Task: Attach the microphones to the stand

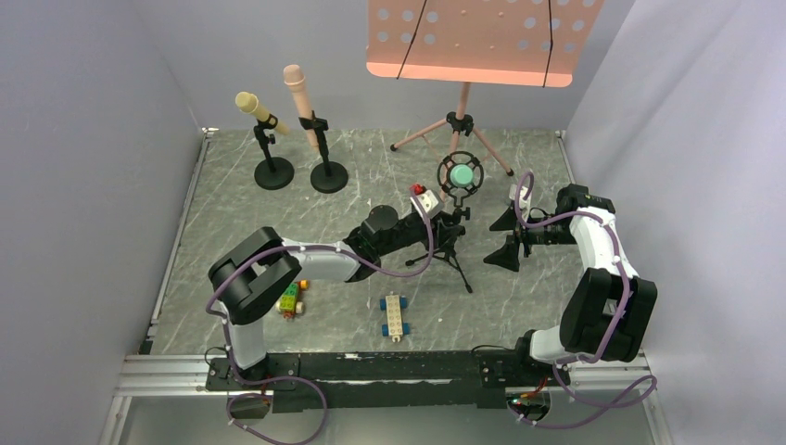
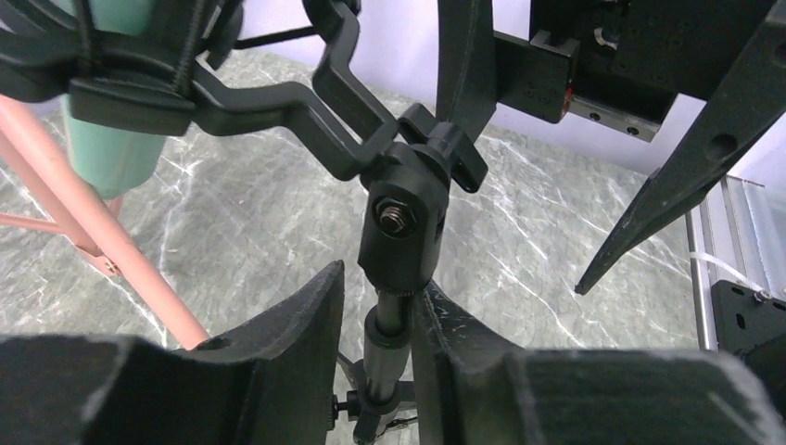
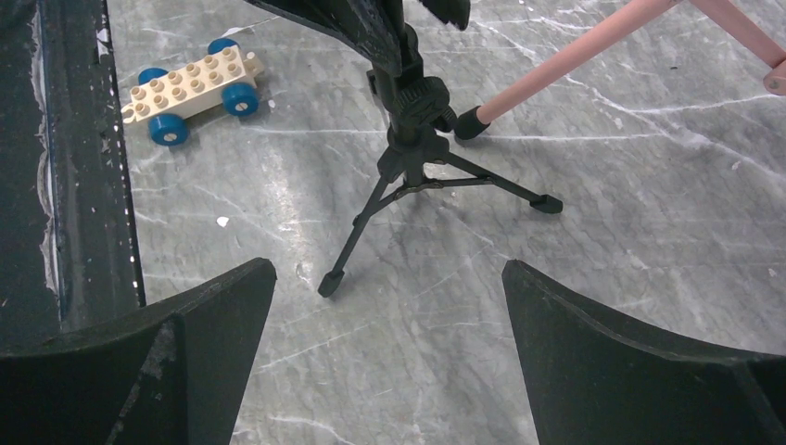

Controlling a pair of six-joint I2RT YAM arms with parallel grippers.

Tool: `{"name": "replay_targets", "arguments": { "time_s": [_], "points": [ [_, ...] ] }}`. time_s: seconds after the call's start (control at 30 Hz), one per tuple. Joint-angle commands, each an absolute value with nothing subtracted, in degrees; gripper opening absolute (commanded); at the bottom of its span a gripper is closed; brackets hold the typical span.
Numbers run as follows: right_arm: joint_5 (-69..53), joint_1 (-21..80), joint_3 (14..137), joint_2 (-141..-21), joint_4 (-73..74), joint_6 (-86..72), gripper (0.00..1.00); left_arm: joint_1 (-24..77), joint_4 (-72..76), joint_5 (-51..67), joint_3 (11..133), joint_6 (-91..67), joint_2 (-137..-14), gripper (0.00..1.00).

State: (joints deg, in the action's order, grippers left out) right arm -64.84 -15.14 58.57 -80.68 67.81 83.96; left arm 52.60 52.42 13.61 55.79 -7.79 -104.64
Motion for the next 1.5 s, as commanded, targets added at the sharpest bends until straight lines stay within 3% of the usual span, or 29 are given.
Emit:
{"name": "replay_targets", "arguments": {
  "time_s": [0.0,0.13,0.3,0.6,0.9,1.13,1.47],
  "points": [
    [-66.5,-15.5,60.8,-81.1,69.0,86.6,1.0,52.8,53.7,14.2,57.8,-6.9,-105.5,0.34],
    [-66.5,-15.5,60.9,-81.3,69.2,86.8,1.0,52.8,54.6,14.7,57.6,-5.1,-105.4,0.23],
    [-66.4,-15.5,60.9,-81.5,69.2,86.8,1.0,52.9,56.4,16.4,57.0,-1.7,-104.1,0.0],
    [-66.4,-15.5,60.8,-81.9,69.4,86.9,1.0,52.9,54.0,15.7,53.9,8.9,-94.9,0.0],
    [-66.3,-15.4,61.0,-82.2,69.4,86.8,1.0,50.1,49.8,24.4,50.8,3.7,-85.4,0.0],
    [-66.2,-15.5,61.1,-82.6,69.6,87.0,1.0,44.7,46.5,31.7,48.4,-2.5,-78.8,0.0],
    [-66.2,-15.5,61.1,-82.5,69.7,87.2,1.0,32.0,47.9,31.4,42.9,-1.8,-75.8,0.0]
  ]
}}
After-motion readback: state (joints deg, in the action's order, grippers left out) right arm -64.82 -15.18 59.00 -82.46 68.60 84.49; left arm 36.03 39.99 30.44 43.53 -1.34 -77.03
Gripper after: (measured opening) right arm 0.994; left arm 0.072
